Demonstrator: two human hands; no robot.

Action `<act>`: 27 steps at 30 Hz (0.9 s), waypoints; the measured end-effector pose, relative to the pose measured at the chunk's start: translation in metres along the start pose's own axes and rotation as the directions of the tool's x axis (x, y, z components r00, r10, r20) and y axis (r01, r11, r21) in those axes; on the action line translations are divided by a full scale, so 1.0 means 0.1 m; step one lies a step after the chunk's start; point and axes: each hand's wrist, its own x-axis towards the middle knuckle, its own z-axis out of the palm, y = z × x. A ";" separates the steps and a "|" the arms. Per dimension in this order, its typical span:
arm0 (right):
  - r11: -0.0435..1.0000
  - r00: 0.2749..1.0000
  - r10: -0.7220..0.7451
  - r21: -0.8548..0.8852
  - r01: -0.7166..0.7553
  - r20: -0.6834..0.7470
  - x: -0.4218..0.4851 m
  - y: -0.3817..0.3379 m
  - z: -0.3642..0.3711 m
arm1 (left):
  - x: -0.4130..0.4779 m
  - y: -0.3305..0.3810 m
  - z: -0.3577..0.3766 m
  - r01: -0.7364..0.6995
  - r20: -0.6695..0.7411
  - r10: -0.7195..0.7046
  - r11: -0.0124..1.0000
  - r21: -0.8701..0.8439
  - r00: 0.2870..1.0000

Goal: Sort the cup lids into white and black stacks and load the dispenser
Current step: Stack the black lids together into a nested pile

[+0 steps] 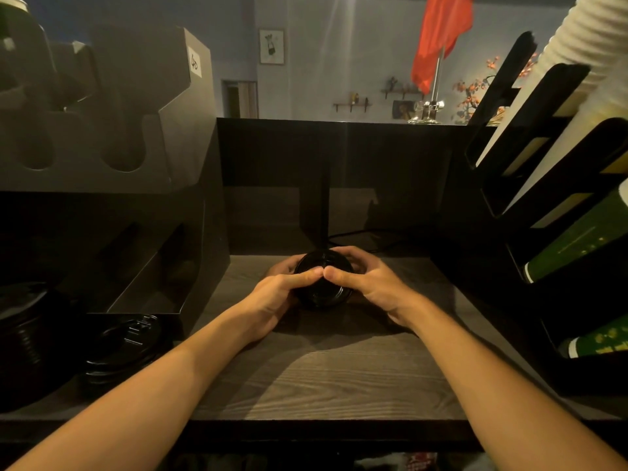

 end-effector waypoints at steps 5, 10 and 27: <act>0.993 1.000 0.009 0.115 -0.011 0.015 0.00 -0.02 0.00 | -0.01 0.01 0.02 -0.017 -0.049 0.016 0.999 -0.027 0.999; 0.987 0.997 -0.007 0.158 0.019 -0.078 0.00 -0.04 -0.03 | -0.07 0.07 0.07 -0.017 -0.059 0.016 1.000 -0.016 0.998; 0.985 0.999 0.035 0.169 -0.033 -0.009 0.01 -0.06 0.02 | -0.16 0.11 0.05 -0.019 -0.177 0.026 0.999 0.047 0.984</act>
